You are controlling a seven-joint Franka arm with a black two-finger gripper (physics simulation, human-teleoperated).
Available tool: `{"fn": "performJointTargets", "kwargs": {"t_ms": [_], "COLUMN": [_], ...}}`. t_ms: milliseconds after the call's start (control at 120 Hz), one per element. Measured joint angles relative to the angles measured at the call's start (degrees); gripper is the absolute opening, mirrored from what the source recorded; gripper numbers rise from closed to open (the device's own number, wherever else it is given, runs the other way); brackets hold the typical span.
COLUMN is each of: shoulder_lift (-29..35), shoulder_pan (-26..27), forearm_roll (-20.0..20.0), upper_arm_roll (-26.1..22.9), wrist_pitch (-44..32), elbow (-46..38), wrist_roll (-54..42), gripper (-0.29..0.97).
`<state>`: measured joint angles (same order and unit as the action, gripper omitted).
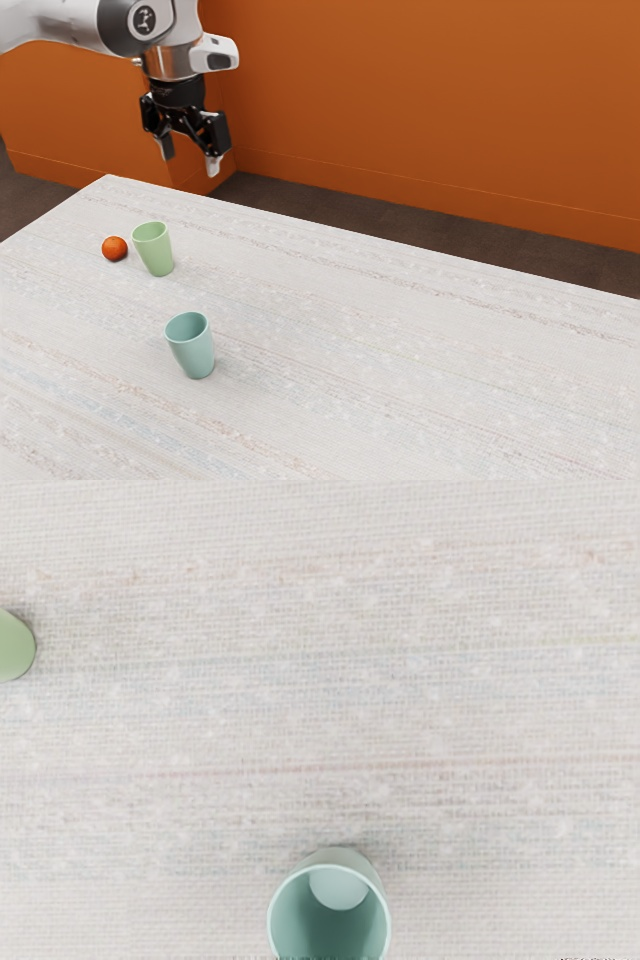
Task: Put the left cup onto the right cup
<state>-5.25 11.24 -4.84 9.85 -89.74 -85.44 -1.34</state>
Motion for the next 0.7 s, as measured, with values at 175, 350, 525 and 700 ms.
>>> {"fn": "performJointTargets", "kwargs": {"t_ms": [175, 350, 525, 700], "shoulder_lift": [-3.2, -16.1, -27.4, -32.5], "shoulder_pan": [-0.2, -2.1, -2.7, -4.2], "forearm_roll": [-0.2, -0.1, 0.0, -0.1], "upper_arm_roll": [0.0, -0.3, -1.2, -2.8], "wrist_pitch": [0.6, 2.0, 4.2, 4.6], "elbow": [4.2, 17.2, 30.6, 33.8], "wrist_roll": [0.2, -0.2, -0.5, -0.6], "gripper": [0.68, 0.68, 0.68, 0.68]}}
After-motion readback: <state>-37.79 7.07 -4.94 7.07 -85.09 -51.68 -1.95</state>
